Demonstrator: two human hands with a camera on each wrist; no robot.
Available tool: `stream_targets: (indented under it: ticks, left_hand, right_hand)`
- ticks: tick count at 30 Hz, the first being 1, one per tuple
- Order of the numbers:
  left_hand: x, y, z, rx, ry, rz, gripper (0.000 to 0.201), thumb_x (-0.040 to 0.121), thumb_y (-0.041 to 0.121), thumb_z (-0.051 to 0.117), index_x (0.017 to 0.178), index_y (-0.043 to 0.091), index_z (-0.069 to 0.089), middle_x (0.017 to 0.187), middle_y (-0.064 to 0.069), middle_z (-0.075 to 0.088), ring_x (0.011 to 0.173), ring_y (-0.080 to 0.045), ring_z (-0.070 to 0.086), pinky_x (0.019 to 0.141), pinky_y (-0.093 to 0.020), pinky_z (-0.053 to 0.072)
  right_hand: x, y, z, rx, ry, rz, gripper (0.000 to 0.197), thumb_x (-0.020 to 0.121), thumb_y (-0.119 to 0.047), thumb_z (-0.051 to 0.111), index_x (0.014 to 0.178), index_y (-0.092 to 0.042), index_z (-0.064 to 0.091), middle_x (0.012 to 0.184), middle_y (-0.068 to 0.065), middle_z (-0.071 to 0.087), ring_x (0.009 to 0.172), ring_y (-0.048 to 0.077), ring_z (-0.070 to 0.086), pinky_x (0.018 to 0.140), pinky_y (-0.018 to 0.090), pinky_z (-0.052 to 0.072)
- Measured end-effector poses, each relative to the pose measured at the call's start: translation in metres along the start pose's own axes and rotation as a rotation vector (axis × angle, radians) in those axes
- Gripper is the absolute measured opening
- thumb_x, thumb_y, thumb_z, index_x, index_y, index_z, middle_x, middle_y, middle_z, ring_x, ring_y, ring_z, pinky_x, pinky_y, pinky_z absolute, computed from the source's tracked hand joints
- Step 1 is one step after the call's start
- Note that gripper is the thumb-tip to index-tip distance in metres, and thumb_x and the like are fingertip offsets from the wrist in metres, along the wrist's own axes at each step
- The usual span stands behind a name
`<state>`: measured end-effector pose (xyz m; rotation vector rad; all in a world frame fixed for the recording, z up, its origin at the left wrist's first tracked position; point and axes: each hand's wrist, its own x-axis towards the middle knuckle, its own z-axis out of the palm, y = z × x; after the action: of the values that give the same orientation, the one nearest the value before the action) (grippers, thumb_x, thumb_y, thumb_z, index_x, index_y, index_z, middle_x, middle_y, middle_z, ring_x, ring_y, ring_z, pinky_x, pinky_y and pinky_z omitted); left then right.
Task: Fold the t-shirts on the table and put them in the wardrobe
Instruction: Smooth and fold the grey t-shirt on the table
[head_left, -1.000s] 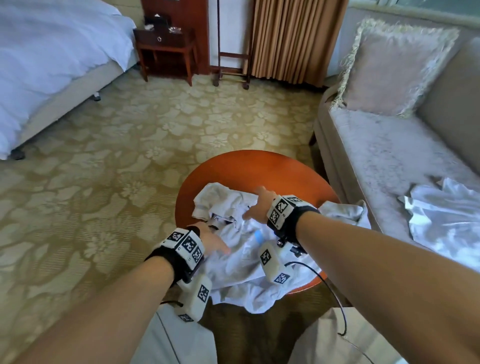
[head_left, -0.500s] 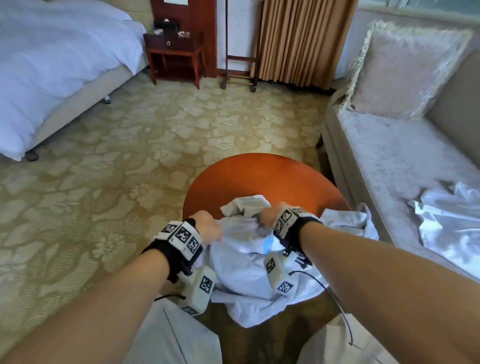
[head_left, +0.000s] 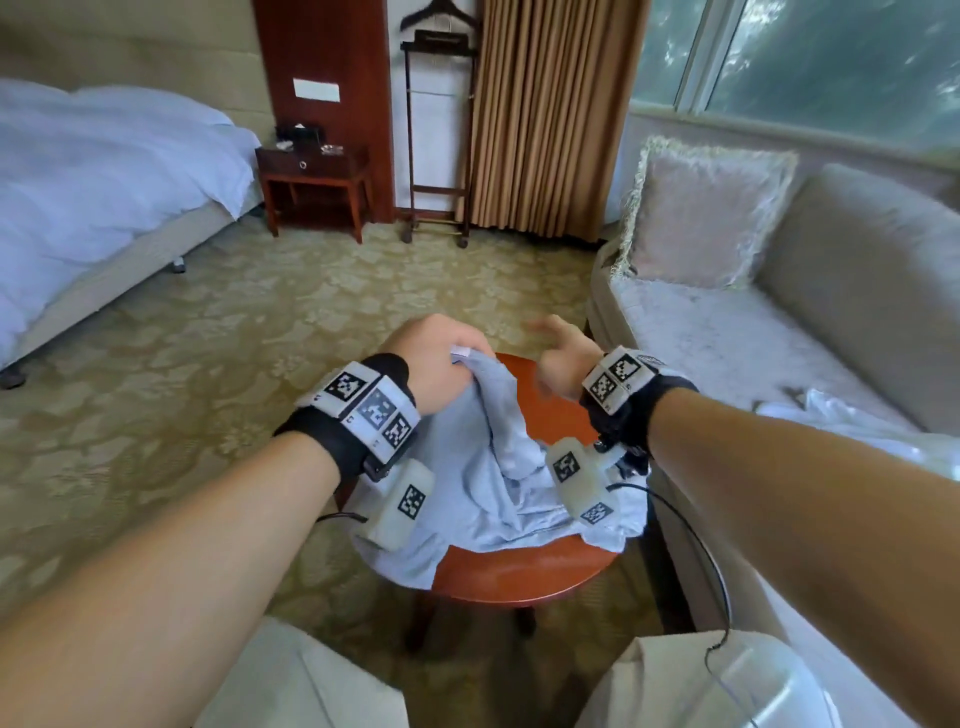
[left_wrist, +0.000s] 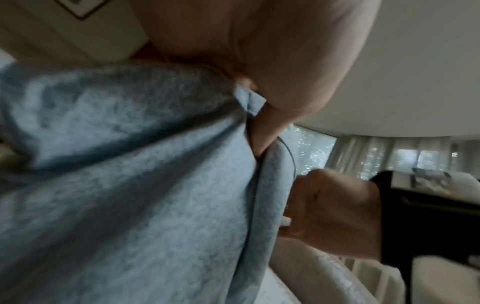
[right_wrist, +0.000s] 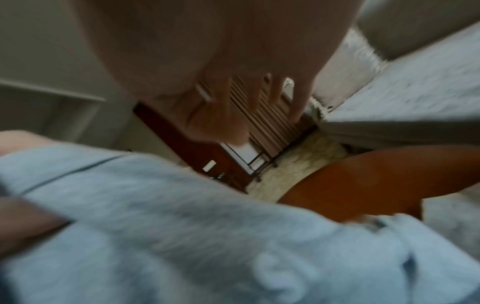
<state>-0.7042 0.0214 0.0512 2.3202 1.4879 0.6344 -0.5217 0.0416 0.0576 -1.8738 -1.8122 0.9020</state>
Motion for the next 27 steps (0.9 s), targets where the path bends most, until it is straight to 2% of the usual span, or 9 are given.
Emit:
stream_targets:
  ticks: [2, 5, 8, 10, 13, 16, 21, 24, 27]
  left_hand:
    - [-0.004, 0.019, -0.014, -0.038, 0.032, 0.017, 0.017, 0.081, 0.020, 0.060, 0.080, 0.029, 0.075, 0.086, -0.001, 0.073, 0.081, -0.023, 0.066, 0.073, -0.032, 0.051]
    - [-0.014, 0.031, -0.034, -0.082, 0.134, 0.062, 0.036, 0.069, 0.031, 0.045, 0.080, 0.020, 0.077, 0.085, -0.006, 0.074, 0.083, -0.027, 0.067, 0.078, -0.036, 0.053]
    - [-0.019, 0.018, -0.048, -0.145, 0.282, -0.066, 0.024, 0.071, 0.023, 0.048, 0.080, 0.033, 0.068, 0.093, -0.001, 0.073, 0.093, -0.027, 0.066, 0.085, -0.041, 0.052]
    - [-0.021, 0.014, -0.059, -0.109, 0.371, -0.204, 0.004, 0.075, 0.035, 0.056, 0.079, 0.037, 0.057, 0.096, 0.001, 0.070, 0.098, -0.027, 0.061, 0.088, -0.040, 0.051]
    - [-0.028, 0.021, -0.073, -0.089, 0.469, -0.326, 0.049, 0.082, 0.058, 0.061, 0.055, 0.020, 0.047, 0.061, -0.002, 0.057, 0.068, -0.026, 0.052, 0.067, -0.034, 0.044]
    - [-0.038, 0.035, -0.084, -0.201, 0.583, -0.303, 0.067, 0.086, 0.055, 0.063, 0.043, 0.016, 0.028, 0.044, 0.001, 0.027, 0.049, -0.020, 0.030, 0.054, -0.030, 0.024]
    - [-0.043, 0.049, -0.090, -0.270, 0.671, -0.294, 0.054, 0.091, 0.047, 0.059, 0.054, 0.016, 0.036, 0.055, 0.000, 0.039, 0.064, -0.026, 0.043, 0.061, -0.031, 0.033]
    - [-0.049, 0.060, -0.097, -0.291, 0.765, -0.278, 0.044, 0.091, 0.045, 0.061, 0.060, 0.020, 0.042, 0.061, 0.005, 0.046, 0.072, -0.024, 0.050, 0.064, -0.029, 0.037]
    - [-0.060, 0.073, -0.109, -0.250, 0.841, -0.209, 0.039, 0.086, 0.045, 0.068, 0.064, 0.018, 0.049, 0.061, 0.007, 0.047, 0.061, -0.014, 0.045, 0.060, -0.026, 0.033]
  right_hand:
    - [-0.015, -0.020, 0.002, 0.056, -0.195, -0.161, 0.061, 0.068, 0.016, 0.053, 0.118, -0.020, 0.060, 0.110, 0.003, 0.065, 0.088, 0.018, 0.059, 0.069, 0.025, 0.050]
    - [-0.033, -0.043, -0.003, -0.114, -0.223, -0.242, 0.031, 0.062, 0.003, 0.066, 0.078, -0.023, 0.065, 0.093, 0.005, 0.070, 0.092, 0.025, 0.064, 0.080, 0.034, 0.053]
    - [-0.042, -0.051, -0.009, -0.158, -0.157, -0.239, 0.023, 0.066, -0.001, 0.070, 0.085, -0.013, 0.068, 0.088, 0.008, 0.069, 0.083, 0.025, 0.064, 0.069, 0.031, 0.051]
    - [-0.048, -0.057, -0.015, -0.134, -0.095, -0.239, 0.022, 0.065, -0.001, 0.070, 0.086, -0.008, 0.069, 0.083, 0.010, 0.068, 0.079, 0.025, 0.064, 0.064, 0.030, 0.051]
    - [-0.060, -0.069, -0.030, -0.074, -0.003, -0.245, 0.022, 0.065, -0.009, 0.077, 0.086, -0.008, 0.071, 0.079, 0.005, 0.067, 0.075, 0.022, 0.065, 0.063, 0.029, 0.052]
    - [-0.072, -0.077, -0.045, 0.048, 0.046, -0.264, 0.024, 0.062, -0.015, 0.084, 0.084, -0.013, 0.073, 0.081, 0.005, 0.069, 0.077, 0.020, 0.065, 0.071, 0.032, 0.053]
    - [-0.102, -0.084, -0.062, 0.171, -0.013, -0.291, 0.023, 0.062, -0.005, 0.079, 0.084, -0.008, 0.072, 0.092, 0.016, 0.073, 0.089, 0.031, 0.070, 0.081, 0.042, 0.056]
    - [-0.119, -0.086, -0.073, 0.163, 0.029, -0.291, 0.025, 0.066, -0.010, 0.082, 0.085, -0.011, 0.066, 0.081, 0.008, 0.066, 0.077, 0.023, 0.066, 0.065, 0.032, 0.054]
    - [-0.132, -0.081, -0.087, 0.198, 0.080, -0.283, 0.028, 0.064, -0.013, 0.087, 0.078, -0.012, 0.062, 0.074, 0.001, 0.064, 0.067, 0.015, 0.063, 0.052, 0.023, 0.052]
